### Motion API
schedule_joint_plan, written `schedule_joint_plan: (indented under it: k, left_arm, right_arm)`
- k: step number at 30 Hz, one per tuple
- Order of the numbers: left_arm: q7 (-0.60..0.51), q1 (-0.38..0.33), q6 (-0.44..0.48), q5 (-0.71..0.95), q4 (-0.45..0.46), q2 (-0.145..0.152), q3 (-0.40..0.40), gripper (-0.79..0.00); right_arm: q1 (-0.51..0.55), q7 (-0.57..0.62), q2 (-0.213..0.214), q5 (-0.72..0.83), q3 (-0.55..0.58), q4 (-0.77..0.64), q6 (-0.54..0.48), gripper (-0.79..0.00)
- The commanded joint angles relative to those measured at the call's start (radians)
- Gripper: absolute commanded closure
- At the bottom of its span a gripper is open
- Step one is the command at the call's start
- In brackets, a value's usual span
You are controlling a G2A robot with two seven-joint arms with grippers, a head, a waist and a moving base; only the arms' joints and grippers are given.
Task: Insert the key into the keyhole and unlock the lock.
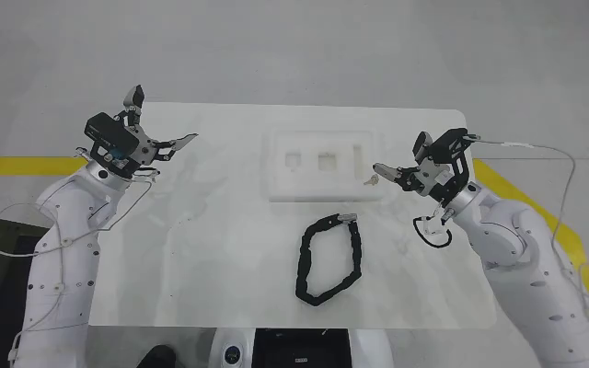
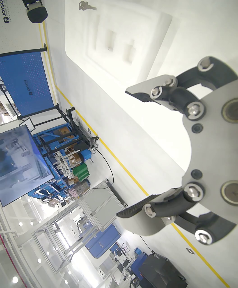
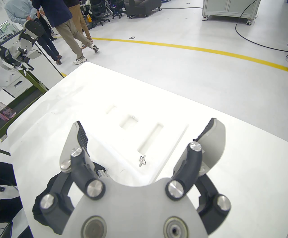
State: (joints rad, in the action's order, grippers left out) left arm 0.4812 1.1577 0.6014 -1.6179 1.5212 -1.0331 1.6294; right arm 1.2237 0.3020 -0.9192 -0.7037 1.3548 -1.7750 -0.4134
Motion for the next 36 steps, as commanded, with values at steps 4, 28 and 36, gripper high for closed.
schedule_joint_plan:
  k: [4,28,36]
  left_arm:
    - [0.0,0.0,0.0,0.0,0.0,0.0,0.0,-0.784]
    - [-0.14,-0.024,0.133,0.083,0.012,-0.004,-0.088,-0.785]
    - [-0.273,-0.099,0.366,0.148,-0.016,-0.007,-0.216,-0.785]
  right_arm:
    - [0.0,0.0,0.0,0.0,0.0,0.0,0.0,-0.785]
    - [0.0,0.0,0.0,0.0,0.0,0.0,0.0,-0.785]
    - [0.0,0.0,0.0,0.0,0.0,0.0,0.0,-0.785]
